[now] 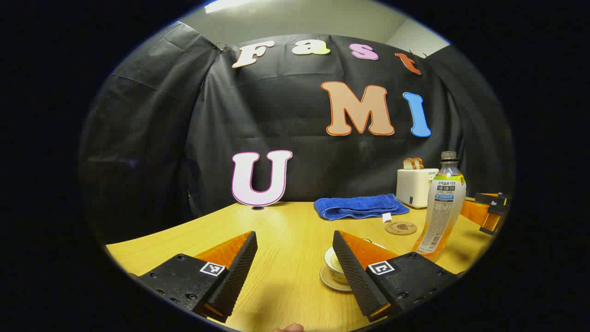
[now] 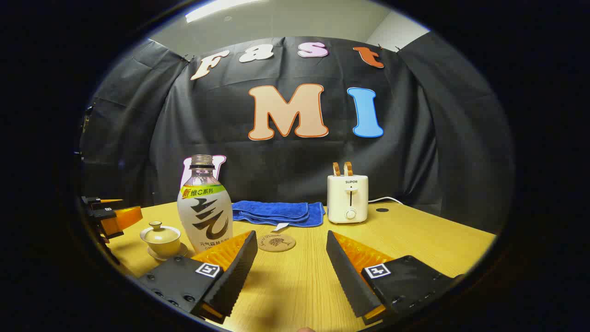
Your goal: Open the teacup lid with one hand, grasp the water bottle and pour water into the teacup with the other hand; after pouring, place the water bottle on the coaster and then close the teacup lid.
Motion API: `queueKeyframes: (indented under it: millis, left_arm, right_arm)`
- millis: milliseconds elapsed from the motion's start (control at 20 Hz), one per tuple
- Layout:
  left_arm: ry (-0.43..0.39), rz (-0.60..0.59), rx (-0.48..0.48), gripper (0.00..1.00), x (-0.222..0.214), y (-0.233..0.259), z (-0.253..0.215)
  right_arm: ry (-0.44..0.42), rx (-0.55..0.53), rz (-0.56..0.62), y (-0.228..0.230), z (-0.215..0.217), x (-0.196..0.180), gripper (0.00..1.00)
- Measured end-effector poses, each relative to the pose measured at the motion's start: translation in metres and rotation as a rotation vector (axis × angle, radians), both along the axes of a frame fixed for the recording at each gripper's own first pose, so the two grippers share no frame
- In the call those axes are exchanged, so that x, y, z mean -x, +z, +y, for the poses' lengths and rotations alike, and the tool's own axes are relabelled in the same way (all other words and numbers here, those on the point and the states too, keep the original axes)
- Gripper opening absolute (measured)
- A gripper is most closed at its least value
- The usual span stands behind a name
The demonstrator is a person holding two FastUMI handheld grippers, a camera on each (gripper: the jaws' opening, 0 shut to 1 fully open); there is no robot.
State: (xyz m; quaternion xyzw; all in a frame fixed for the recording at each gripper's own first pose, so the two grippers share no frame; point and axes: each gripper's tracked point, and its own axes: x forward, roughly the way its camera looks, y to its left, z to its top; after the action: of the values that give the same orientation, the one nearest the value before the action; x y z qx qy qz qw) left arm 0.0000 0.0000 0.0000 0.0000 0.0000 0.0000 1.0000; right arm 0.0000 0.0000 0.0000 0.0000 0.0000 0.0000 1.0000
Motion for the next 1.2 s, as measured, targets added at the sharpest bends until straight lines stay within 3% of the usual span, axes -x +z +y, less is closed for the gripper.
queueKeyframes:
  millis: [500, 550, 600, 650, 1100, 1150, 1200]
  left_arm:
    - [-0.016, -0.001, 0.001, 0.96, -0.0001, -0.0002, -0.0023]
    - [-0.016, -0.001, 0.001, 0.96, -0.0003, -0.0004, -0.0028]
    - [-0.020, -0.001, 0.001, 0.96, -0.0002, -0.0007, -0.0036]
    - [-0.024, -0.001, 0.000, 0.96, -0.0006, -0.0009, -0.0044]
    - [-0.031, -0.001, 0.001, 0.96, -0.0006, -0.0007, -0.0053]
    - [-0.032, -0.002, 0.002, 0.96, -0.0007, -0.0008, -0.0053]
    - [-0.042, -0.002, 0.002, 0.96, -0.0007, -0.0002, -0.0075]
  right_arm:
    - [-0.001, 0.001, -0.002, -0.0008, -0.0002, 0.0000, 0.94]
    - [-0.001, 0.001, -0.002, -0.0018, 0.0000, 0.0007, 0.97]
    - [-0.001, 0.000, -0.002, -0.0010, -0.0004, -0.0005, 0.93]
    - [-0.001, 0.001, -0.002, -0.0020, -0.0002, -0.0014, 0.96]
    - [-0.001, 0.001, -0.002, -0.0021, -0.0001, -0.0012, 0.94]
    - [-0.001, 0.001, -0.002, -0.0024, 0.0003, -0.0009, 0.97]
    - [-0.001, 0.001, -0.002, -0.0022, 0.0000, -0.0010, 0.94]
